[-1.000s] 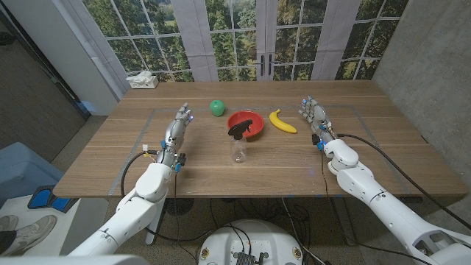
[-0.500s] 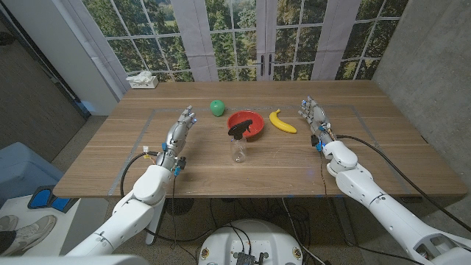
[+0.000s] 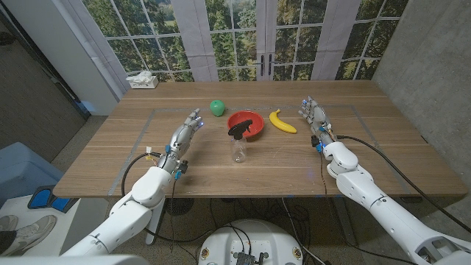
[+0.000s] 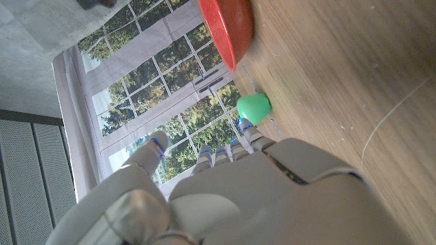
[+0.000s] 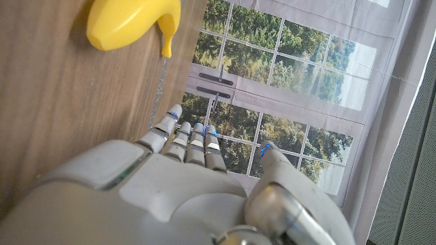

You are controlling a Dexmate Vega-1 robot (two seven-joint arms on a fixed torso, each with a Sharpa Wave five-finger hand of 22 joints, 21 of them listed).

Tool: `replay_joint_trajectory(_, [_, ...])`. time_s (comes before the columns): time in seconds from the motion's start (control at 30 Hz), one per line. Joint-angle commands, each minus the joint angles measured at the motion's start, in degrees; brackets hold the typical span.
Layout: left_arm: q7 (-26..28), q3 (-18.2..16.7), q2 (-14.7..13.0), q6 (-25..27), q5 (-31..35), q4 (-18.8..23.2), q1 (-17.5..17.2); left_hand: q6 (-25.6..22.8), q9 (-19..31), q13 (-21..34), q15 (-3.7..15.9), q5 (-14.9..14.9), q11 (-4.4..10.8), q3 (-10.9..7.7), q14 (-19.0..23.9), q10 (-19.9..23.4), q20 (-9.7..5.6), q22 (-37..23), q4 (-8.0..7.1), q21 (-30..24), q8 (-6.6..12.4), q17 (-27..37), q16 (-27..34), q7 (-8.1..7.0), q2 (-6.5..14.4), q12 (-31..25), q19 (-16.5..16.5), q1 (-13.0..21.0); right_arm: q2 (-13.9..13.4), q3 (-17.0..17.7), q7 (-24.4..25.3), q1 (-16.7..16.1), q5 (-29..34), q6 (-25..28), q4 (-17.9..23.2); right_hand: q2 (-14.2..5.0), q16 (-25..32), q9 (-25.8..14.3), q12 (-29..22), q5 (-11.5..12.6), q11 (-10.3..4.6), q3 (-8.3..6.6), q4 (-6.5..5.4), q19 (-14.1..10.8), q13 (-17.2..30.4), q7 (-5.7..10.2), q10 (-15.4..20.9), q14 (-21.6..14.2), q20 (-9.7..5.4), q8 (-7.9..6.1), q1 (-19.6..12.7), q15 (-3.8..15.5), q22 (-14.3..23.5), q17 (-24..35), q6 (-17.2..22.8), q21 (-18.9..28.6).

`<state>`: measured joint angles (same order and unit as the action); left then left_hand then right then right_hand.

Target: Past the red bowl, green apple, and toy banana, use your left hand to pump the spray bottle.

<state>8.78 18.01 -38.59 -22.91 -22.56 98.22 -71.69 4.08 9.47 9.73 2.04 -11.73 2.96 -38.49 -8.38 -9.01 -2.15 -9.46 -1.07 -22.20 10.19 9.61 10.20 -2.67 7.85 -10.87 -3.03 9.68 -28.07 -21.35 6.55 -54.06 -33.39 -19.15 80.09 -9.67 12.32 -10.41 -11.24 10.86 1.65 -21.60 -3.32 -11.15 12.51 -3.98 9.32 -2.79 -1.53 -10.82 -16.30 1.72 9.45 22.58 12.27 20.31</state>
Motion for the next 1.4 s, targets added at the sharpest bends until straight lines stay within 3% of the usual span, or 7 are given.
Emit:
replay_joint_trajectory(0.03, [-1.69, 0.89, -2.47, 1.63, 0.47, 2.67, -1.11, -0.30, 0.25, 0.26, 2.50, -0.07, -0.01, -0.01, 0.35, 0.02, -3.53, -0.17, 0.56, 0.44, 0.29, 0.02, 0.35, 0.07, 1.66, -0.11, 0.25, 0.65, -0.05, 0.30, -0.10, -0.48, 0.17, -1.12, -0.05, -0.04, 0.34, -0.19, -0.37, -0.10, -0.17, 0.05, 0.36, -0.31, 0.05, 0.06, 0.44, -0.54, -0.09, -0.37, 0.33, -0.02, 0.35, 0.02, 0.62, -0.23])
replay_joint_trajectory(0.87, [-5.76, 0.98, -7.62, 1.30, 2.52, 4.24, -2.16, -0.42, 0.27, 0.28, 2.71, 0.18, 0.16, 0.45, 0.67, 0.31, -3.69, -0.17, 2.23, 1.04, 0.24, -0.04, 0.21, -0.08, 1.05, -0.06, 1.18, 1.19, -0.27, 0.56, 3.46, -3.46, 2.53, -2.06, 4.46, 0.00, 0.46, -0.20, -0.42, -0.16, -0.25, 0.02, 0.60, -0.65, -0.13, -0.04, 0.58, -0.56, 0.06, -0.37, 0.67, -0.08, 0.37, -0.22, 0.70, -0.84])
replay_joint_trajectory(1.4, [-8.08, 2.06, -10.56, 1.60, 6.23, 4.86, -1.06, 0.34, 0.29, 0.31, 3.09, 0.60, 0.84, 1.35, 0.44, -0.19, -4.13, -0.13, 4.71, 1.88, 0.04, -0.03, -0.02, -0.94, -0.87, 0.22, 1.97, 1.68, 0.15, 0.77, 4.57, -4.90, 3.71, -3.71, 5.24, 0.08, 0.55, -0.20, -0.44, -0.18, -0.20, 0.04, 0.71, -0.87, -0.21, 0.03, 0.65, -0.65, 0.17, -0.38, 0.90, -0.10, 0.37, -0.36, 0.76, -1.17])
